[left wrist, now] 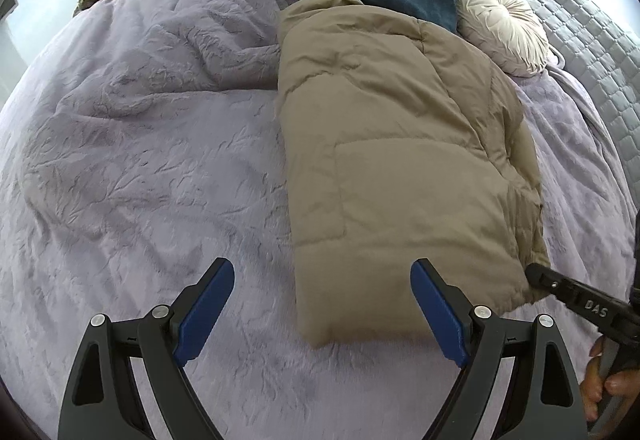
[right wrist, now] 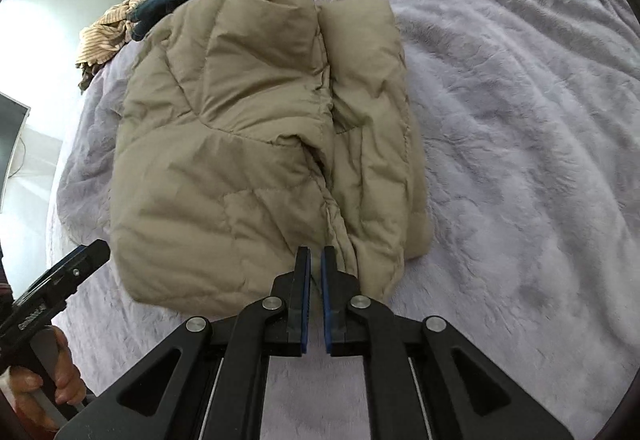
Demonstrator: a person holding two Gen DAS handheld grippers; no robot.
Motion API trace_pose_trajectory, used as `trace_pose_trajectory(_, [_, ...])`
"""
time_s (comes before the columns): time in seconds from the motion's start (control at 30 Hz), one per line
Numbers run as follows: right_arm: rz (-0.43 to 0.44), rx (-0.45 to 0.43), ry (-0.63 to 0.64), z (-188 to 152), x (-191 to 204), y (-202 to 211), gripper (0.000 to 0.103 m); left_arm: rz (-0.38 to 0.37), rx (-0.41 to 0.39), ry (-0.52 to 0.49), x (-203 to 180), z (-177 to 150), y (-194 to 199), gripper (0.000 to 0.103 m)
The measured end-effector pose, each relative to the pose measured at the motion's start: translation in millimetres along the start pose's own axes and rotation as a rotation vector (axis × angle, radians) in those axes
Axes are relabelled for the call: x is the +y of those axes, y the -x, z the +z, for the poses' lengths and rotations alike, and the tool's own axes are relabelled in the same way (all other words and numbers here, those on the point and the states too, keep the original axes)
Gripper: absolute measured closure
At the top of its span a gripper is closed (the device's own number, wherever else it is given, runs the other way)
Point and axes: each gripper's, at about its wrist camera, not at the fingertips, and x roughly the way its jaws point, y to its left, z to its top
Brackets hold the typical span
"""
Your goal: Fold large clothes
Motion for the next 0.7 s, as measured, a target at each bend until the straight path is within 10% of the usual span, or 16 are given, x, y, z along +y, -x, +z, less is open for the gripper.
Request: trace_pose_trajectory(0.7, [-0.028, 0.069, -0.054, -38.1, 7.7, 44.8, 0.096, -0.041, 0.053, -0.027, -13.0, -34.1, 43.8, 0.001])
